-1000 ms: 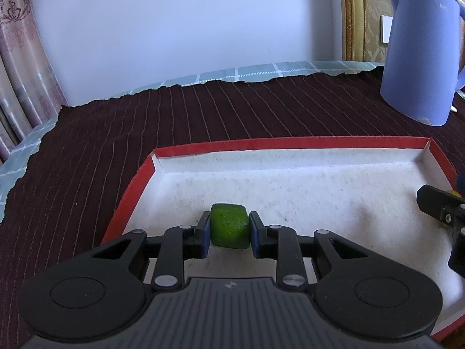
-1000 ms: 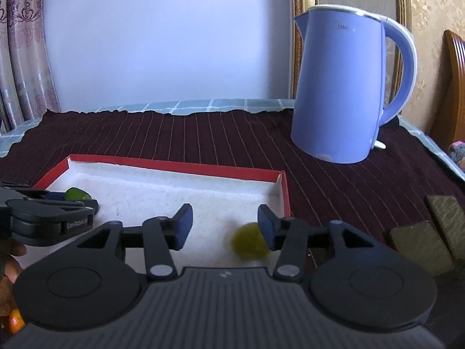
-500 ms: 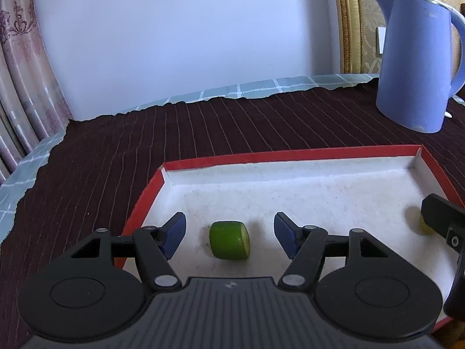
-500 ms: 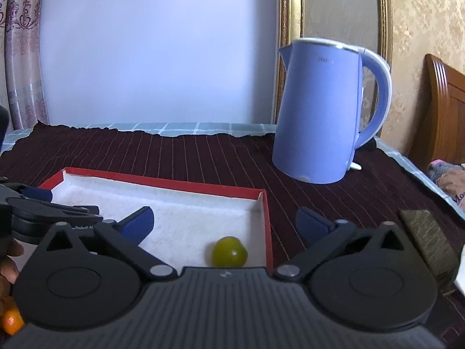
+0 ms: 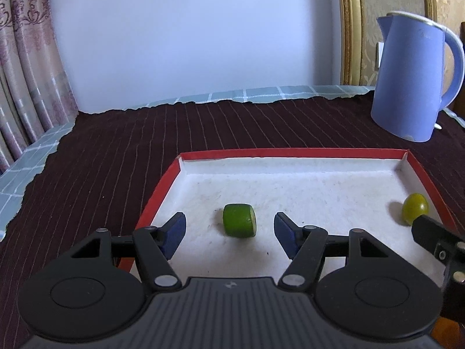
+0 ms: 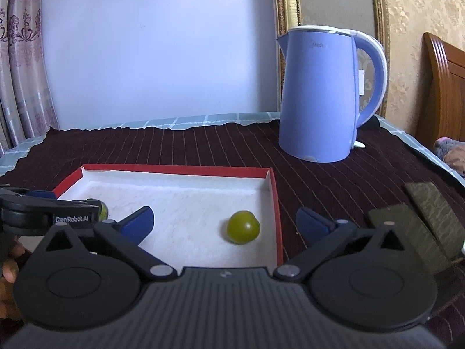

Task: Organize fruits
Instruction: 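Withdraw both open tools from the tray back toward the fruit row, then close the left tool on the cylindrical wooden piece while the right tool grasps the orange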

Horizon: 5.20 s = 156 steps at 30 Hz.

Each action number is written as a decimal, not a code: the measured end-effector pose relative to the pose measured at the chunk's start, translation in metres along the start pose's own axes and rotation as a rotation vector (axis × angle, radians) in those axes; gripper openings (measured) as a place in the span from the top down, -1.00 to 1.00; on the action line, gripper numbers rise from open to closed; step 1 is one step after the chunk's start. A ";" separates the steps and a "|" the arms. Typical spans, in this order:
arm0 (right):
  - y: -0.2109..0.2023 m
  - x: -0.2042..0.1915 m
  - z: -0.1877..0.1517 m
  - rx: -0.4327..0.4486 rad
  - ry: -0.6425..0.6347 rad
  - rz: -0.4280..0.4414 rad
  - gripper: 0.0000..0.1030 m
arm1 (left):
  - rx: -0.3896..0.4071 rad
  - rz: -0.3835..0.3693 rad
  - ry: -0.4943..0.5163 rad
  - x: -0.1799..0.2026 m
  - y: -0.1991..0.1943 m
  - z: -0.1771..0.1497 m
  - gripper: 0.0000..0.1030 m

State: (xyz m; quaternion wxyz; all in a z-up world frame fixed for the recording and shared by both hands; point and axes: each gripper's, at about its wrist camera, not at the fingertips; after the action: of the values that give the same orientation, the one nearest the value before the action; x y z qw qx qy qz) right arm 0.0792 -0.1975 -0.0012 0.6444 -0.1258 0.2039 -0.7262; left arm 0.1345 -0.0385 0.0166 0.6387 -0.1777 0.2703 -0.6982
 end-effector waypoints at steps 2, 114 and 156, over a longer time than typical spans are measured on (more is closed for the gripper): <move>-0.004 -0.002 -0.003 0.005 -0.007 -0.001 -1.00 | 0.004 0.004 -0.005 -0.002 -0.005 -0.003 -0.30; -0.086 -0.009 -0.074 0.068 -0.179 0.048 -1.00 | 0.045 -0.190 -0.038 -0.081 -0.080 -0.126 0.21; -0.071 -0.004 -0.067 -0.038 -0.113 0.093 0.22 | 0.108 -0.163 -0.019 -0.044 -0.104 -0.106 0.35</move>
State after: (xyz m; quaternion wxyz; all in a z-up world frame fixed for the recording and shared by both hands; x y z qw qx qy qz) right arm -0.0131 -0.1787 -0.0279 0.6856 -0.1693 0.1866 -0.6830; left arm -0.0057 0.0252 0.0003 0.5909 -0.1710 0.2111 -0.7596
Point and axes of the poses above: each gripper's, at about its wrist camera, not at the fingertips, and y roughly the way its jaws point, x to its right, z to its top, and after that the axes turned 2 degrees about -z, right-handed
